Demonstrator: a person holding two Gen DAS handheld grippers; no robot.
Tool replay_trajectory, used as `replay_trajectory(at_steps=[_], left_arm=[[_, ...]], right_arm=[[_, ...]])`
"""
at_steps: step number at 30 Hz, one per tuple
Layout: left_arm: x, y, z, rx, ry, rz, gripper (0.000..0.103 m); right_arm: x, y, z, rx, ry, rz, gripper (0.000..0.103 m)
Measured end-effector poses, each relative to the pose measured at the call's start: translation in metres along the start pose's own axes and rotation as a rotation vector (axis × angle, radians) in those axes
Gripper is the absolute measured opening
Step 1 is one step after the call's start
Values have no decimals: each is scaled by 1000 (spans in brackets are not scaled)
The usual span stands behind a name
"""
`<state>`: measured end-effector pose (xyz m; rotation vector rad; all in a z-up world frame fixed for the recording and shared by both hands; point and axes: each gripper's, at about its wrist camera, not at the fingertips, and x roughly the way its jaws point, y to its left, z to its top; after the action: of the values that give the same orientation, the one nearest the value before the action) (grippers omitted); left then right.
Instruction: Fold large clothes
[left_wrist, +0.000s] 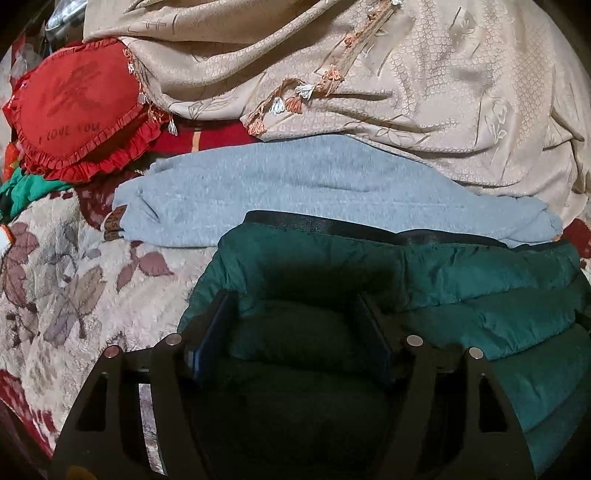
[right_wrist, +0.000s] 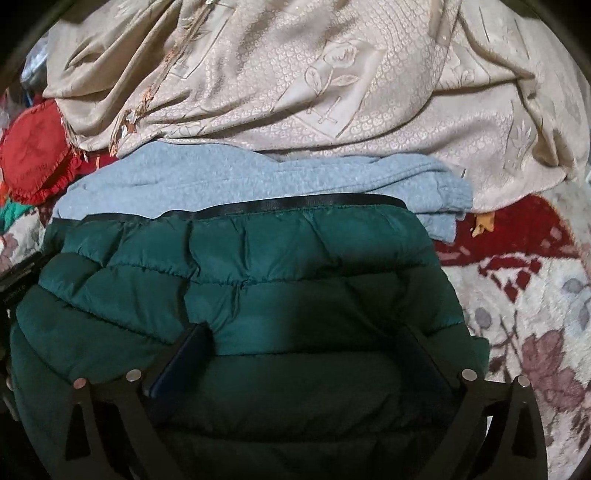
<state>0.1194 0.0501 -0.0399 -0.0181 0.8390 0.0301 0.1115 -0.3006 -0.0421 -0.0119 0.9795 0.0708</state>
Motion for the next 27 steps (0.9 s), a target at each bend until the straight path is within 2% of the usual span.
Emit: replay_trajectory(at_steps=[7, 11, 16, 19, 21, 23, 24, 25, 26, 27], left_arm=[[1, 0, 1, -3, 7, -2, 71], [4, 1, 3, -10, 19, -4, 72], [8, 9, 5, -72, 41, -58, 73], [6, 6, 8, -60, 59, -39, 73], [-15, 3, 10, -12, 72, -24, 73], [-56, 6, 7, -7, 53, -24, 73], [-78, 6, 4, -7, 46, -24, 77], [-97, 5, 1, -9, 40, -37, 87], [-120, 4, -6, -5, 30, -51, 92], [-140, 0, -14, 8, 33, -62, 103]], right_arm=[[-2, 2, -4, -1, -34, -10, 103], [6, 4, -2, -23, -16, -12, 103], [7, 2, 0, -22, 2, -6, 103], [-15, 5, 0, -5, -52, -56, 102], [-51, 4, -7, 30, -111, -54, 102], [-90, 3, -18, 63, -143, 9, 102], [-108, 4, -25, 72, -150, 21, 102], [-126, 6, -33, 76, -154, 15, 102], [-143, 9, -41, 72, -155, -2, 102], [-162, 14, -51, 62, -156, -14, 102]])
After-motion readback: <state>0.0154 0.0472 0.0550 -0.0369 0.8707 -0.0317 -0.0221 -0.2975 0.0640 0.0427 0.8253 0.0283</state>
